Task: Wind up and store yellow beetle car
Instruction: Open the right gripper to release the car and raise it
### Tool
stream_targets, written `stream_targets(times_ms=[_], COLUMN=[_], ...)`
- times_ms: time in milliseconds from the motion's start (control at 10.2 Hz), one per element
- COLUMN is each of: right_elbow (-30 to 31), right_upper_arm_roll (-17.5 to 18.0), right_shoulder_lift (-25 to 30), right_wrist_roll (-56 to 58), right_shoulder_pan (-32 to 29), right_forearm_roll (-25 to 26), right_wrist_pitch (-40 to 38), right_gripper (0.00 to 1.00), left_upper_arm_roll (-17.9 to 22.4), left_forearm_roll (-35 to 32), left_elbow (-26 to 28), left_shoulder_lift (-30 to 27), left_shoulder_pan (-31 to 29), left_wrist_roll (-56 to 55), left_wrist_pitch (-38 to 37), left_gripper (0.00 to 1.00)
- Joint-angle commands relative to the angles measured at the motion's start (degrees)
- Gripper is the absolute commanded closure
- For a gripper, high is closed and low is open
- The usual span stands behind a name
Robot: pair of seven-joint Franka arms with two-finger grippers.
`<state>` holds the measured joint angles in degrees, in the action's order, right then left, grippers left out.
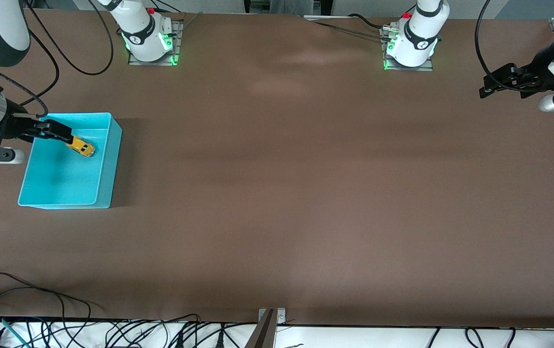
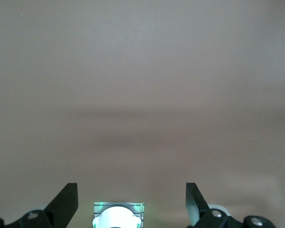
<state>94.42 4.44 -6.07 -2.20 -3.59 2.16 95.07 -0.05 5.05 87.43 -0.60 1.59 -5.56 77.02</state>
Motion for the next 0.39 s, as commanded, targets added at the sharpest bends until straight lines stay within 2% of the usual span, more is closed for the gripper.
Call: stream_targets(times_ms=[0,294], right_elbow=[2.61,1.29], right_upper_arm_roll=[0.4,0.4], right_shoulder_lift=[2.46,1.76], right_wrist_roll=[-0.79,-0.88], right_shoulder_pan=[-0.45,-0.45], right_forearm_roll=[-0.67,-0.67], right_wrist_pitch=[1.7,1.17], right_gripper=[0.0,0.0], left_upper_arm_roll=[-0.04,-0.04], left_forearm_roll=[1.19,1.19], left_elbow=[-0.33,-0.33], left_shoulder_lift=[-0.28,-0.1], left_shoulder_pan=[-0.36,-0.36], left_wrist_roll=[-0.24,-0.33], left_wrist_pitch=[-0.03,-0.03], left_gripper=[0.0,0.0])
